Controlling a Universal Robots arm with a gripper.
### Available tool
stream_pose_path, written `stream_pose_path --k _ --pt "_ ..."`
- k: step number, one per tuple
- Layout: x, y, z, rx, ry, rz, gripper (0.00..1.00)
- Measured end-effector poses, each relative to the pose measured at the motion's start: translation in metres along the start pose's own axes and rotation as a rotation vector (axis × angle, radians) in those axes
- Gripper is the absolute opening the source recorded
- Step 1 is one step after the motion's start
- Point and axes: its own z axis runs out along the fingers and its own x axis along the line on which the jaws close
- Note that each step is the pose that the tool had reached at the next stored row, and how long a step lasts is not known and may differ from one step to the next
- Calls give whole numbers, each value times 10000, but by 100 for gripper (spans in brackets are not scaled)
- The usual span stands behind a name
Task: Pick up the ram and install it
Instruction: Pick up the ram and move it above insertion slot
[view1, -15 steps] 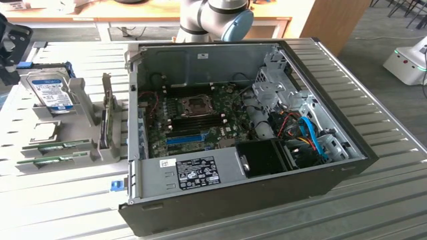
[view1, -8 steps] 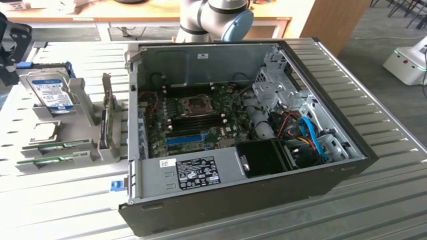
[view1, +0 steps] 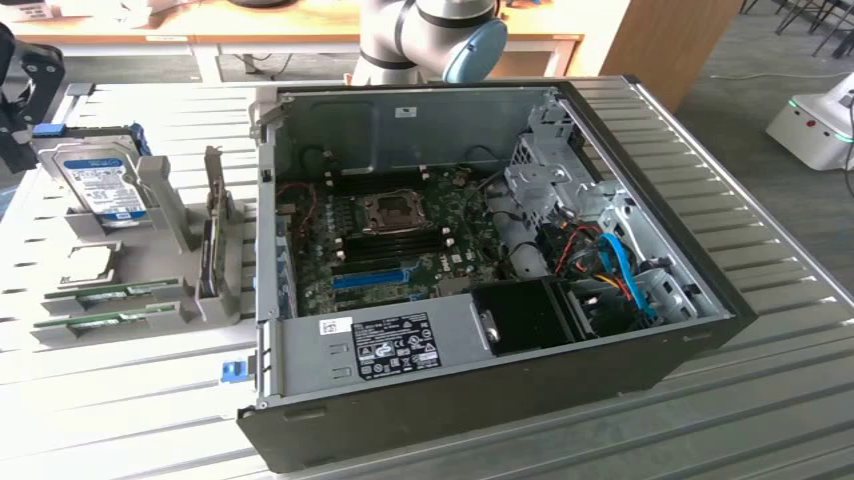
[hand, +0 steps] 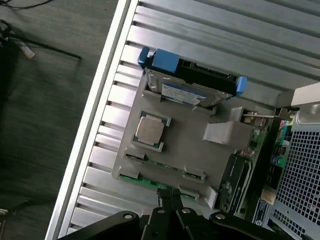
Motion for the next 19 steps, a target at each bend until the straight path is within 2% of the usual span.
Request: stream_pose_path --k 19 --pt "0 0 3 36 149 -3458 10"
